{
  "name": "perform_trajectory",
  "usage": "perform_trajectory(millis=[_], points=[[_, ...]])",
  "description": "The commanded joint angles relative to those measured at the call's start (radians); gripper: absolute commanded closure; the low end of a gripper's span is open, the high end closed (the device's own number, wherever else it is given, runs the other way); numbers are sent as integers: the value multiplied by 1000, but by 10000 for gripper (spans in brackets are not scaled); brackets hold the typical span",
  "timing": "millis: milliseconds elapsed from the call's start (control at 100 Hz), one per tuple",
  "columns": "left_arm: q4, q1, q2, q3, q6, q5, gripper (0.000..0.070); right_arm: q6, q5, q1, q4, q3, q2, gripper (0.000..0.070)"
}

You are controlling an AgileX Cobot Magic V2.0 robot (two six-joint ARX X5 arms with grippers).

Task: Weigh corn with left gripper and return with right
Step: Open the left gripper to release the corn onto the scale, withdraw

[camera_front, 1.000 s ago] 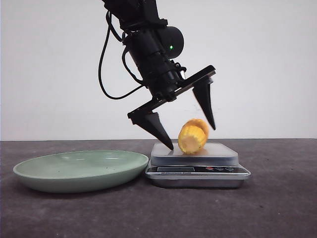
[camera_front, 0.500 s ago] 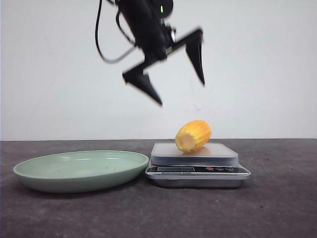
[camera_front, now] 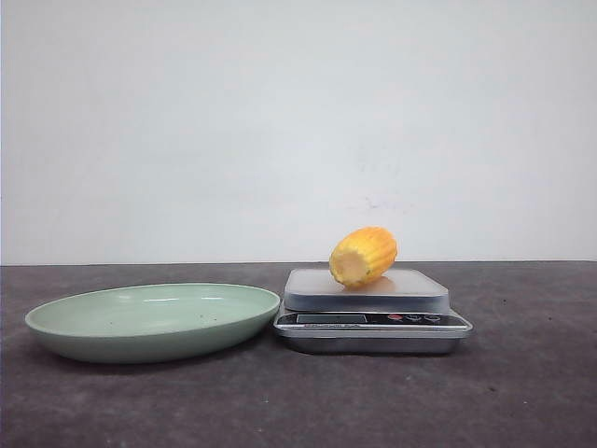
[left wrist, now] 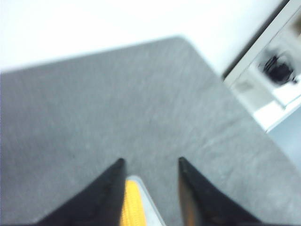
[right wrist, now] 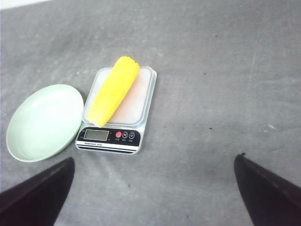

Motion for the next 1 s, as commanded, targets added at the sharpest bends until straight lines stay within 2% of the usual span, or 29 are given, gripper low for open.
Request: perform_trajectory(millis=[0,140,200,460,730,860,990], points=[[-47,-10,-26,111,8,-9,643,-36,2,3,1,18,4,18],[-51,-10,-127,111,22,1,647,-60,1,3,0,18,4,18],[-52,-10,-177,111,23,0,699,-63,1,3,0,18,4,18],[-58,-10,-398,89,25,-21,697,-88,-2,3,-8,18,4,18],[-58,-10,-751,-133,11,-32,697,-89,-22,3,-6,18,4,18],[-58,-9,-958,-337,13,-123,697,-89,-42,3,32,18,5,18],[-58,-9,-1177,-587,14,-254,697,-99,-173,3,119,18,6,18]])
